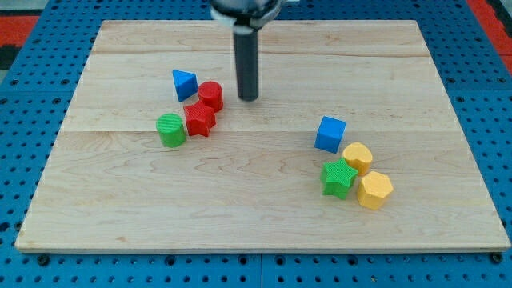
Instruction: Move the red circle away from the red star
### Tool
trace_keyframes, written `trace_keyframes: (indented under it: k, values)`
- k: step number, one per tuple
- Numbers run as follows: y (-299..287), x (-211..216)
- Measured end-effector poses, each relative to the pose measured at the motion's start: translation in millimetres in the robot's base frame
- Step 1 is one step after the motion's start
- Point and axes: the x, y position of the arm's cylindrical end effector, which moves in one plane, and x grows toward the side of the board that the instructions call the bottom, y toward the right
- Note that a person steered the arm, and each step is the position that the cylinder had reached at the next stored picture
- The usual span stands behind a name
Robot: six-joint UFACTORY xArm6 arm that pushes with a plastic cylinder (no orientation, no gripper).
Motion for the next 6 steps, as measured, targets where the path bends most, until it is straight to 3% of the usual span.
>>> trace_keyframes:
  k: [1, 2, 3, 4, 6]
  values:
    - [-107, -14]
    - [-155, -21]
    - [-161, 24]
    - [-95, 30]
    - [-76, 17]
